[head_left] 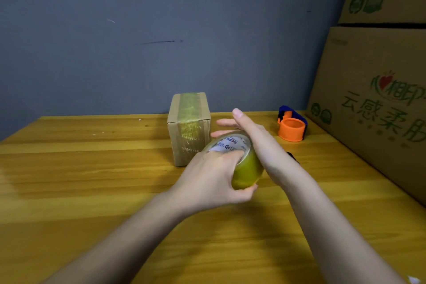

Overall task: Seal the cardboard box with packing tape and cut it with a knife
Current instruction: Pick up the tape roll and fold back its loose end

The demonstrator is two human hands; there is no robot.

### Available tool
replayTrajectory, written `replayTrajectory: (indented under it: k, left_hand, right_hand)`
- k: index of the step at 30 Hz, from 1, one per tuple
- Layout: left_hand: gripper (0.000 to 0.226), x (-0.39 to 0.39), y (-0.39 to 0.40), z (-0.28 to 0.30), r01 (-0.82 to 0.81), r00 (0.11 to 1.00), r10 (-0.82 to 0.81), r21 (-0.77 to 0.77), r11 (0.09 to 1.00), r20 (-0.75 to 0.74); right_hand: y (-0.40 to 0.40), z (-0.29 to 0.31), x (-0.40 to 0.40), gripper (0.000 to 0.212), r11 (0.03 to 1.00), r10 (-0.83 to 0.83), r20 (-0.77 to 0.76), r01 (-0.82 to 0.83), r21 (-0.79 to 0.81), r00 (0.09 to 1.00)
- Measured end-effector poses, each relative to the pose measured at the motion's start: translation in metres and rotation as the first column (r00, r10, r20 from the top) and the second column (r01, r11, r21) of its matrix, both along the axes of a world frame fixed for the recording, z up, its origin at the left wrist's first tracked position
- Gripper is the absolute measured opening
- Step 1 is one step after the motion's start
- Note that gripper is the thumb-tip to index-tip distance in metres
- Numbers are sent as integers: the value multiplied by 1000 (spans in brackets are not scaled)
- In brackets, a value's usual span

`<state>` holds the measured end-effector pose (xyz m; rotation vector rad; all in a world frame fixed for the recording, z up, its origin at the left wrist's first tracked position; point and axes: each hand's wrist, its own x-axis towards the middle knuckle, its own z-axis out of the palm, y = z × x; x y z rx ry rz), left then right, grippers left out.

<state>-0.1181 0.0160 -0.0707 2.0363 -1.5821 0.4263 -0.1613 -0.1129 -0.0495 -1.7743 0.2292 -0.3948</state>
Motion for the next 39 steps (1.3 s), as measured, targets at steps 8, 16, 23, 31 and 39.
replayTrajectory:
  k: [8,16,23,31,39]
  left_hand:
    - [40,-3,5,-1,143,990,-143,14,990,4]
    - [29,-14,3,-8,199,979,-197,36,979,-56]
    - [42,4,-6,-10,-31,943,63,101,994,-327]
    - [37,-3,-18,-3,-158,961,170,69,985,-218]
    - [28,7,-5,-6,56,991,-44,89,994,-126]
  right_hand:
    - [-15,0,-3,66,911,373,-141,-334,241,917]
    - [-29,-14,15,66,909,356,-265,-266,321,896]
    - [-42,-24,8,51,966,-235,-87,242,85,968]
    - [5,-26,7,49,917,-284,25,279,-286,958]
    - [-16,-13,7,63,977,175,-153,-152,153,973]
